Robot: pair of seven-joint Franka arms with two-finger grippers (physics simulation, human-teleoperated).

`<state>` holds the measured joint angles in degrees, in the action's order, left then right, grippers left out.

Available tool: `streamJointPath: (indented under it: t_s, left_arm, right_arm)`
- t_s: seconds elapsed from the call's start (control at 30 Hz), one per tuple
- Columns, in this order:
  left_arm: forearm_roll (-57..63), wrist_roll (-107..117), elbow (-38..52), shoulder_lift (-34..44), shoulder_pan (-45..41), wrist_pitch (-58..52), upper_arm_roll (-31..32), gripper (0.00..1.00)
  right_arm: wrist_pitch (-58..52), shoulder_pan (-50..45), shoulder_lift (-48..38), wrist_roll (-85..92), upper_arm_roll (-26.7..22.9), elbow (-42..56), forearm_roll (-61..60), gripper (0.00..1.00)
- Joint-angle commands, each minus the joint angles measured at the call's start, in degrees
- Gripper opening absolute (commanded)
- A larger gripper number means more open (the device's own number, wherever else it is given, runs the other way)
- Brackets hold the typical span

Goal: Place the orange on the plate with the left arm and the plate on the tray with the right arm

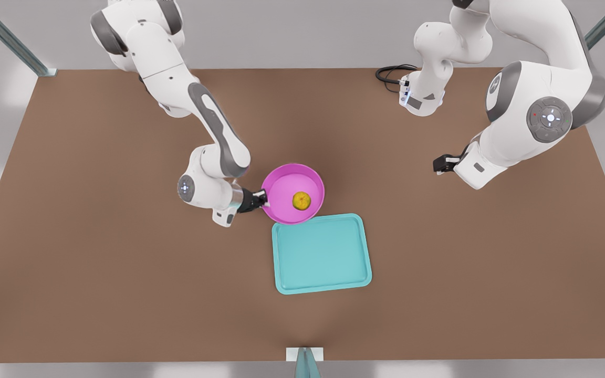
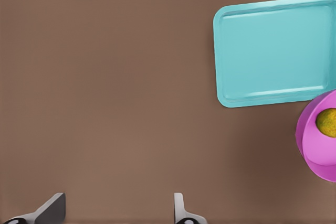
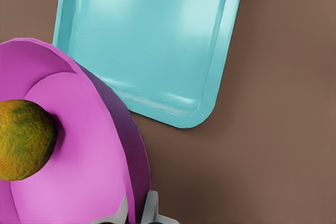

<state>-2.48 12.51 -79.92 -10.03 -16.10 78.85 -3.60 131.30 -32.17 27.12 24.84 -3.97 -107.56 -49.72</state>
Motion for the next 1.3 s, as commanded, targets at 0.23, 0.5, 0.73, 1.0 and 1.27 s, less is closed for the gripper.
streamJointPath:
  t_s: [0.23, 0.5, 0.73, 1.0, 1.27]
  left_arm:
    - [0.0, 0.8, 0.0, 0.1, 0.0, -0.1, 0.0, 1.0]
    - [0.0, 0.8, 0.0, 0.1, 0.0, -0.1, 0.0, 1.0]
    - [0.0, 0.9, 0.0, -0.1, 0.0, 0.0, 0.0, 1.0]
    - [0.0, 0.9, 0.0, -0.3, 0.0, 0.0, 0.0, 1.0]
    - [-1.2, -0.2, 4.5, -1.9, 0.2, -2.1, -0.1, 1.0]
  right_arm:
    - [-5.9, 4.6, 13.6, -1.6, -0.2, 20.4, 0.3, 0.21]
    - [-7.0, 5.0, 29.6, -6.6, -0.3, 41.6, 1.0, 0.21]
    - [-7.0, 4.6, 35.1, -9.6, -0.3, 49.7, 1.2, 0.21]
    - [-8.8, 4.6, 34.7, -10.5, -0.2, 50.3, 1.0, 1.0]
    - [-45.0, 9.8, 26.3, -7.4, -45.8, 52.8, 12.1, 1.0]
